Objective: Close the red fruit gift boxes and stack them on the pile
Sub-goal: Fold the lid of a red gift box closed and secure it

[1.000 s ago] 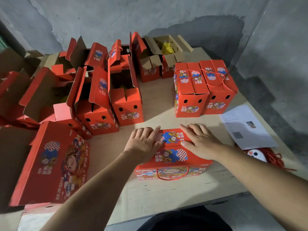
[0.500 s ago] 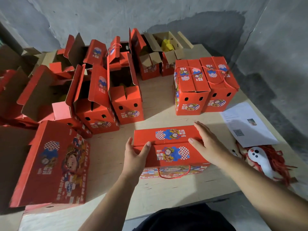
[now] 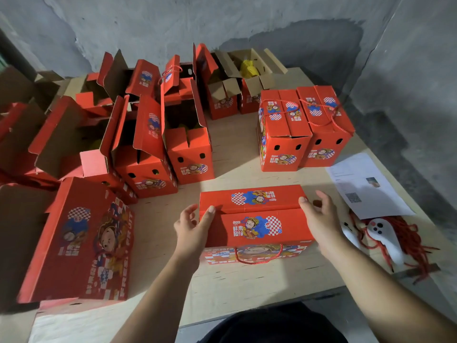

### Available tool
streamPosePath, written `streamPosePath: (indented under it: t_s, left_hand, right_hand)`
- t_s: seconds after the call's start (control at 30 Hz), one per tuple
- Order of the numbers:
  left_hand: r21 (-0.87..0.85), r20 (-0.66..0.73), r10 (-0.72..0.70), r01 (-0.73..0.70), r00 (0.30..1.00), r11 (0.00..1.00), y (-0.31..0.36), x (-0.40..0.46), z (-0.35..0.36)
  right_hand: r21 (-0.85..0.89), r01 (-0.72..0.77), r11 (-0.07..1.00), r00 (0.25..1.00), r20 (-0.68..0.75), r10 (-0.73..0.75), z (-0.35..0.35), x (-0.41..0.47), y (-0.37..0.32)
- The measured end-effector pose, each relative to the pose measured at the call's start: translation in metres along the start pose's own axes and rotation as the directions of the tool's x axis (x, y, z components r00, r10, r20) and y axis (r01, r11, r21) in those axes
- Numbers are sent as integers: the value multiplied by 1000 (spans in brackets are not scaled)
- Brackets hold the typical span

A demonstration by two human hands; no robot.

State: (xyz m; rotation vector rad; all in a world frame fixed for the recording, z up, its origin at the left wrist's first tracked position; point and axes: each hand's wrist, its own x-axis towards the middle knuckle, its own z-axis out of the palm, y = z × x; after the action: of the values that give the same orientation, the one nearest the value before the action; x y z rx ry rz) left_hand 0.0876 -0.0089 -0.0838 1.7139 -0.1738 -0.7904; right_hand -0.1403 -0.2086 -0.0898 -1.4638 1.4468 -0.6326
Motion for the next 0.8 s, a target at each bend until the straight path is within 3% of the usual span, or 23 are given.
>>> streamPosePath:
  t_s: [0.07, 0.13, 0.17, 0.27, 0.33, 0.37, 0.4, 0.47, 0.53, 0.7, 0.8]
  left_hand:
    - [98, -96, 104, -94, 990, 991, -2, -2, 1]
    - [128, -49, 180, -173, 982, 977, 1, -6, 4]
    - [146, -18, 202, -197, 979, 969, 4, -8, 4]
    - [218, -32, 321, -307, 946, 926, 15, -5, 2]
    - [265, -95, 404, -369, 910, 891, 24, 3, -3]
    - [314, -63, 414, -375, 908, 872, 30, 9, -5]
    - [430, 30, 438, -407, 898, 806, 35, 17, -9]
    - [673, 350, 431, -543, 832, 503, 49, 31, -15]
    - [678, 600, 318, -677, 734, 285, 66, 41, -9]
    - [650, 752, 178, -759, 635, -41, 74, 48, 31]
    - [663, 741, 234, -742, 630, -99, 79, 55, 39]
  right_hand:
    - [-230, 286, 930, 949, -65, -308, -3, -11, -3]
    - [-425, 570, 703, 791, 52, -610, -5, -27, -11]
    - [-490, 647, 584, 721, 144, -678, -6, -32, -13]
    - [-616, 672, 411, 685, 305, -662, -8, -39, -11]
    - [-621, 692, 369, 661, 337, -671, -8, -42, -10]
    - [-602, 705, 374, 654, 349, -672, -8, -43, -10]
    - [-589, 715, 377, 650, 360, -670, -7, -45, -11]
    - [-592, 730, 343, 627, 380, -680, -5, -49, -11]
    - [-585, 760, 282, 590, 439, -678, -5, -53, -9]
    - [-585, 768, 258, 604, 532, -593, -3, -59, -3]
    - [-593, 749, 297, 622, 473, -624, -2, -60, -3]
